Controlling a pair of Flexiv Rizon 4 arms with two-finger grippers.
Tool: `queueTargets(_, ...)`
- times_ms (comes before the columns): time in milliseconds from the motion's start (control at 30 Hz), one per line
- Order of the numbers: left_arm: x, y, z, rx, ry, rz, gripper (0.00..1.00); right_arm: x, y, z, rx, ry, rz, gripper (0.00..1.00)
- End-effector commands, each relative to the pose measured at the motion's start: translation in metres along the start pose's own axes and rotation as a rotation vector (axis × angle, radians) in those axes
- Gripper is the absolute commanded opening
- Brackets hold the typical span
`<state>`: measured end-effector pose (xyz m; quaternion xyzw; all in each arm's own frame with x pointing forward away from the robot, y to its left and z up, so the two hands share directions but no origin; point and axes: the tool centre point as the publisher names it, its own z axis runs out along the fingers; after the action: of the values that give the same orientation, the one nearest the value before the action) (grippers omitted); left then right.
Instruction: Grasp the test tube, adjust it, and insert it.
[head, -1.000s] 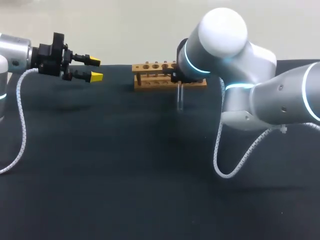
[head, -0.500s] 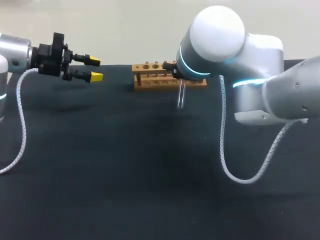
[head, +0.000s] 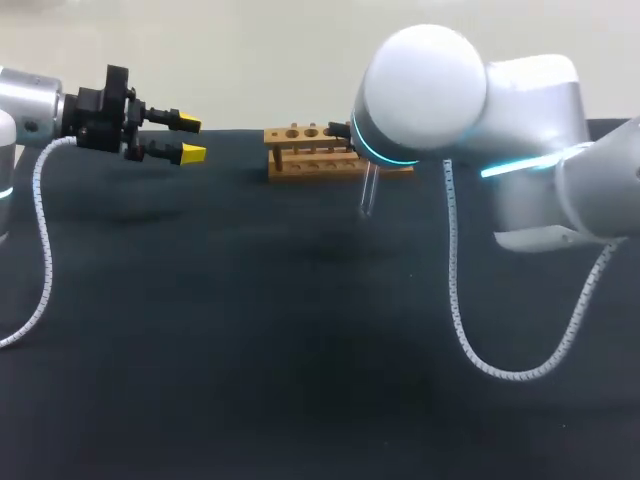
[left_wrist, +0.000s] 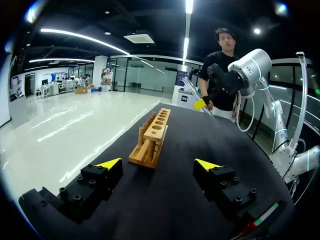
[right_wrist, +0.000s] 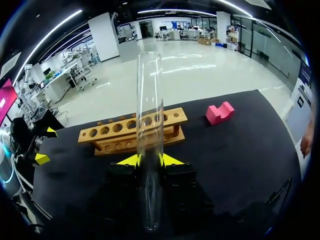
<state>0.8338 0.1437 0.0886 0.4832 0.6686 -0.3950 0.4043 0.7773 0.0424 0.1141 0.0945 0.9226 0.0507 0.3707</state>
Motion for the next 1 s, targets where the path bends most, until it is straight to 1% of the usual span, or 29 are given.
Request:
queueTargets(33, 0.0011, 0.0002, -0.0004, 0.000, -0.002, 0.003, 1.00, 0.0047, -0.0045, -0.0118, 0.002, -0.073, 0.007, 0.00)
queueTargets(167, 0.0011, 0.0002, -0.0004, 0.000, -0.002, 0.003, 1.00, 0.0048, -0.0056, -0.0151, 0.003, -0.075, 0.018, 0.00)
queueTargets(267, 0.0011, 0.0002, -0.0004, 0.000, -0.002, 0.003, 1.00, 0.0028, -0.0052, -0.0164, -0.023, -0.070, 0.021, 0.00)
queueTargets(1000, 0.0011, 0.0002, -0.0004, 0.000, -0.002, 0.003, 1.00, 0.0028, -0.0052, -0.0164, -0.023, -0.070, 0.021, 0.00)
